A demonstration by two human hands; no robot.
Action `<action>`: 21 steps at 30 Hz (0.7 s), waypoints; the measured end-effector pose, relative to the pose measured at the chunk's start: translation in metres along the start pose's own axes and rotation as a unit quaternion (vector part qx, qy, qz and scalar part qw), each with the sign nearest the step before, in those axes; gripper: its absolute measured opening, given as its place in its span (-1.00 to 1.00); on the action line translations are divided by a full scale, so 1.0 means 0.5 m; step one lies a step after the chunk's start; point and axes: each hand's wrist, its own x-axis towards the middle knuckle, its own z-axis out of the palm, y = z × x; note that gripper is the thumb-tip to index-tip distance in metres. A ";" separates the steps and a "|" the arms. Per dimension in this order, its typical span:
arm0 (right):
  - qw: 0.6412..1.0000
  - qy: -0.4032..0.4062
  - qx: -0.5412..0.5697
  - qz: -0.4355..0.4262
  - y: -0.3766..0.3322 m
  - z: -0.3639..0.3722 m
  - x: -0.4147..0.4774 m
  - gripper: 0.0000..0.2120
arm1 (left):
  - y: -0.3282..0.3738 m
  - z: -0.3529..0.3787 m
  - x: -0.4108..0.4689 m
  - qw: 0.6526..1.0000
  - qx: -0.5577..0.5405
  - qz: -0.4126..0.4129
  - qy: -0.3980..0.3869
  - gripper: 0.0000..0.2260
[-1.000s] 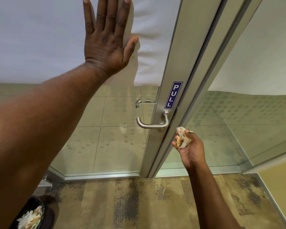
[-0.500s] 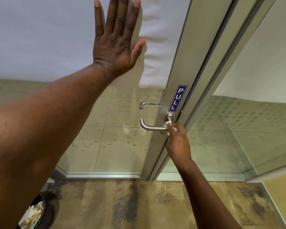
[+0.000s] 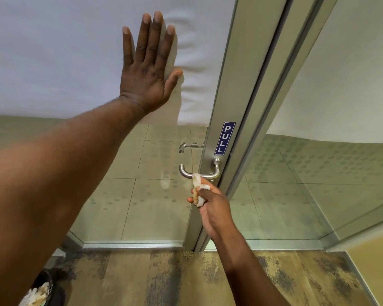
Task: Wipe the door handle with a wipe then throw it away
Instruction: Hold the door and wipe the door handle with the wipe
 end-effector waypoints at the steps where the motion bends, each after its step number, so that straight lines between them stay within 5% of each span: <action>1: 0.998 -0.012 0.062 0.015 -0.012 -0.004 -0.011 -0.67 | 0.001 -0.005 -0.002 1.000 -0.004 0.003 -0.009 -0.32; 5: 0.984 -0.050 0.169 0.027 -0.063 0.000 -0.051 -0.58 | 0.005 -0.034 -0.009 0.999 -0.032 0.004 -0.037 -0.33; 13: 0.969 -0.123 0.212 0.016 -0.134 0.028 -0.108 -0.24 | 0.041 -0.162 -0.070 0.982 -0.162 -0.064 -0.079 -0.37; 21: 0.982 -0.184 0.037 0.012 -0.088 0.119 -0.142 -0.50 | 0.130 -0.341 -0.308 0.937 -0.313 -0.102 -0.120 -0.53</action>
